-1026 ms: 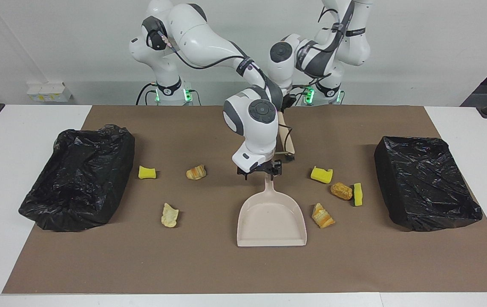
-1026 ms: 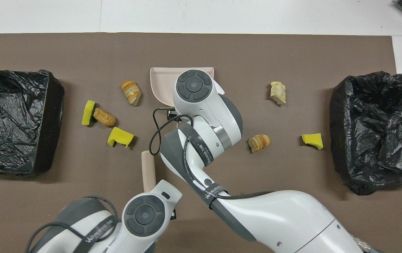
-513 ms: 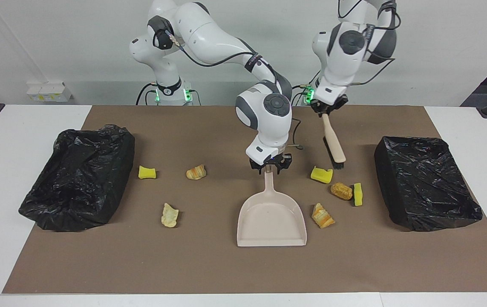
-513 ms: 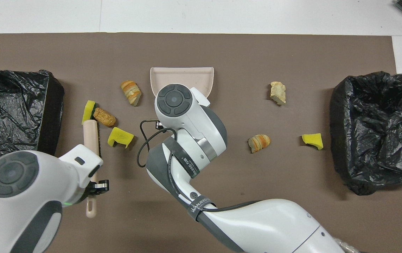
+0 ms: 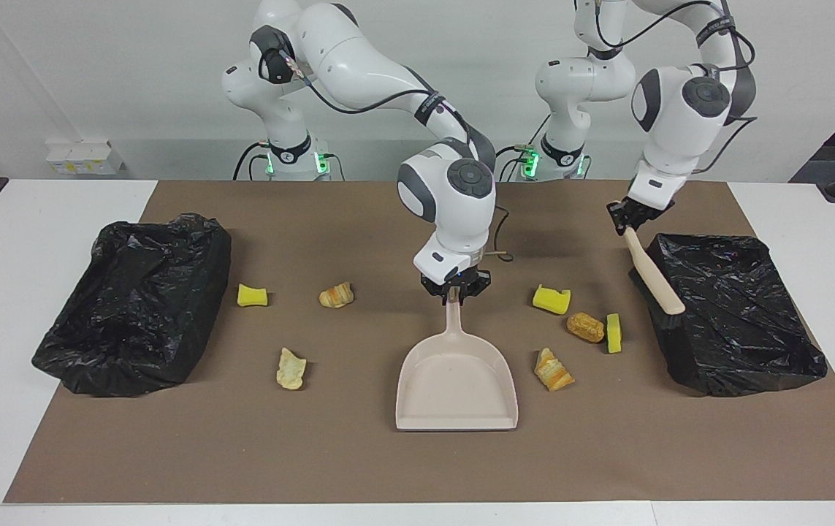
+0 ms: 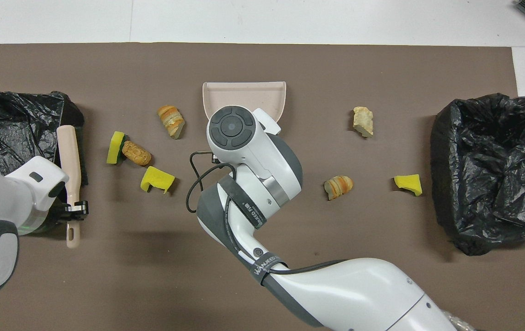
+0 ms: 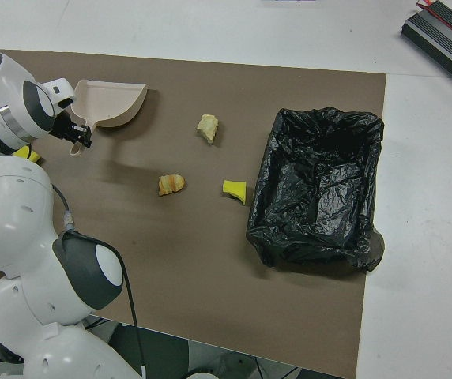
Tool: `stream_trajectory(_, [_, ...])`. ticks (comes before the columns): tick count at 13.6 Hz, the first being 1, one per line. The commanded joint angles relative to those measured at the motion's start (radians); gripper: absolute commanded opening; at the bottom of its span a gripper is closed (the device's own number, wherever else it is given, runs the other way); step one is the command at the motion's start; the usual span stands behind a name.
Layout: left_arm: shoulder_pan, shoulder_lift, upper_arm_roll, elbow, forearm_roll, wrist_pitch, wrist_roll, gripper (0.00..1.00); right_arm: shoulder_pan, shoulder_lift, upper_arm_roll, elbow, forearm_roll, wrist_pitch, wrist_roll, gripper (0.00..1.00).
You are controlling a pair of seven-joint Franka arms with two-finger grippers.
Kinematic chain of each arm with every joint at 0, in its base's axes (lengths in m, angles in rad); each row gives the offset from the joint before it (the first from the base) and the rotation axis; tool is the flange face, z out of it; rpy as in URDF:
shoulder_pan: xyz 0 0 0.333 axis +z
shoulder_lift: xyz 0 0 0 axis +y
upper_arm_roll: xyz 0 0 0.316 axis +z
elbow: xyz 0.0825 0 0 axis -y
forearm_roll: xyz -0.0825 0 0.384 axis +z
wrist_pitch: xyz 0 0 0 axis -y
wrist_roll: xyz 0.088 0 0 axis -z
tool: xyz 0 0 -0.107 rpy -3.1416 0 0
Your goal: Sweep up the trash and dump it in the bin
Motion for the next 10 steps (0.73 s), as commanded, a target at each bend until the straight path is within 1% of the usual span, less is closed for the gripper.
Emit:
stream_trajectory(1, [0.009, 0.116, -0.014, 0.021, 0.035, 0.109, 0.0, 0.0, -0.017, -0.066, 0.008, -0.031, -0.005, -0.021, -0.119, 0.0])
stream_trajectory(2, [0.011, 0.139, -0.014, 0.022, 0.035, 0.151, -0.003, 0.0, -0.027, -0.082, 0.008, -0.044, -0.002, -0.03, -0.219, 0.0])
stream_trajectory(4, [0.009, 0.167, -0.016, 0.021, 0.035, 0.174, -0.008, 0.0, -0.051, -0.109, 0.008, -0.062, 0.003, -0.06, -0.395, 0.0])
stream_trajectory(6, [0.002, 0.168, -0.017, 0.021, 0.035, 0.179, -0.009, 0.0, -0.082, -0.141, 0.009, -0.082, 0.036, -0.103, -0.546, 0.0])
stream_trajectory(7, [-0.007, 0.168, -0.017, 0.019, 0.035, 0.177, -0.011, 0.0, -0.08, -0.153, 0.008, -0.091, 0.049, -0.126, -0.623, 0.0])
stream_trajectory(10, [-0.032, 0.168, -0.022, 0.019, 0.033, 0.173, -0.031, 0.0, -0.091, -0.178, 0.006, -0.101, 0.047, -0.209, -0.817, 0.0])
